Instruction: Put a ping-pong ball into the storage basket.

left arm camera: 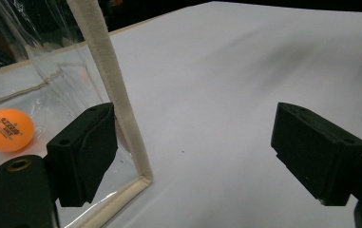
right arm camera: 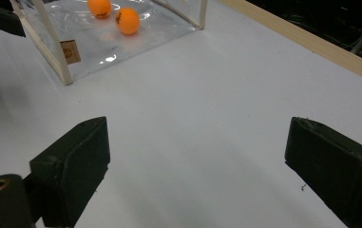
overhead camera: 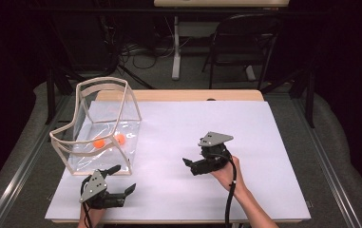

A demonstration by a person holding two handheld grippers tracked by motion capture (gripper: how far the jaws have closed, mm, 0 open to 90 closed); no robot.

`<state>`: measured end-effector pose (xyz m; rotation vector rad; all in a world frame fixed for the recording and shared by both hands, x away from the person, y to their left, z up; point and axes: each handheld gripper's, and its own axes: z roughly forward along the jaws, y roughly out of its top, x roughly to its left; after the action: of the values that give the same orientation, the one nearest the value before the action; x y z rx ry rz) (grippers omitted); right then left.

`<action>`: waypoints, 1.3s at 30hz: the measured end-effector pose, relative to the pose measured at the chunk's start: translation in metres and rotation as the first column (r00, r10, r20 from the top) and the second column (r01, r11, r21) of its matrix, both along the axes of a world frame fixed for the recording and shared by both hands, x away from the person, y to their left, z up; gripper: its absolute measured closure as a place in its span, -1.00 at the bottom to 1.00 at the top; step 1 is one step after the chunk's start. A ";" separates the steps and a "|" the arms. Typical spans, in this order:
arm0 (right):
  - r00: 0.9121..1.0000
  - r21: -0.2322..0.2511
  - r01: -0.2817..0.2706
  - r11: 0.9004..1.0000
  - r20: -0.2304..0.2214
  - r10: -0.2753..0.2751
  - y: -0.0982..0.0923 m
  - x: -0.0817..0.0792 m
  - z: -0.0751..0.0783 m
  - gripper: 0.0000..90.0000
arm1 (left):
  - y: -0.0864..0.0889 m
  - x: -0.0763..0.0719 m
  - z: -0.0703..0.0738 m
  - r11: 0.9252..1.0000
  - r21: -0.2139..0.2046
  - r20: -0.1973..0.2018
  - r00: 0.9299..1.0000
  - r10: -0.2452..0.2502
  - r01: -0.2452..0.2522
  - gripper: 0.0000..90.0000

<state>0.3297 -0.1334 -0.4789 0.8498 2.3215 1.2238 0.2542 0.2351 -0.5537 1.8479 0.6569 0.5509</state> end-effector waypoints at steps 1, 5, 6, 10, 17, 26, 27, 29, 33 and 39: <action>1.000 -0.001 0.001 1.000 0.003 -0.001 -0.001 -0.001 -0.001 -0.83 | 0.000 0.000 0.000 1.000 0.000 -0.001 1.000 0.000 0.000 -0.65; 1.000 0.000 0.004 1.000 0.000 -0.004 -0.006 -0.006 -0.005 -0.83 | 0.000 0.000 0.000 1.000 -0.001 -0.004 1.000 0.000 0.000 -0.65; 1.000 0.000 0.005 1.000 0.003 -0.005 -0.007 -0.007 -0.007 -0.83 | 0.000 0.000 0.000 1.000 -0.001 -0.005 1.000 0.000 0.000 -0.65; 1.000 0.003 0.011 1.000 0.005 -0.011 -0.012 -0.010 -0.011 -0.83 | 0.000 0.000 0.000 1.000 -0.001 -0.004 1.000 -0.001 0.001 -0.65; 1.000 0.009 0.022 1.000 0.017 -0.022 -0.022 -0.017 -0.019 -0.83 | 0.000 0.000 0.000 1.000 0.000 0.000 1.000 0.001 -0.001 -0.65; 0.998 0.016 0.042 0.999 0.035 -0.043 -0.035 -0.026 -0.031 -0.83 | 0.001 0.000 0.000 1.000 -0.002 0.002 1.000 0.002 -0.002 -0.65; 0.998 0.016 0.041 0.999 0.040 -0.042 -0.036 -0.027 -0.033 -0.83 | 0.001 0.000 0.000 1.000 -0.003 0.001 1.000 0.003 -0.003 -0.65; 0.998 0.013 0.041 0.999 0.049 -0.042 -0.040 -0.029 -0.035 -0.83 | 0.001 0.000 0.000 1.000 -0.003 0.000 1.000 0.002 -0.002 -0.65; 0.998 0.008 0.044 0.999 0.052 -0.045 -0.046 -0.033 -0.039 -0.83 | 0.000 0.000 0.000 1.000 -0.001 -0.001 1.000 0.000 0.000 -0.65; 0.997 -0.002 0.049 0.999 0.063 -0.049 -0.055 -0.039 -0.045 -0.83 | 0.000 0.000 -0.001 1.000 -0.001 -0.006 1.000 0.000 0.000 -0.65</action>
<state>0.2907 -0.1889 -0.5240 0.8498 2.2394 1.2086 0.2542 0.2348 -0.5543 1.8492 0.6605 0.5454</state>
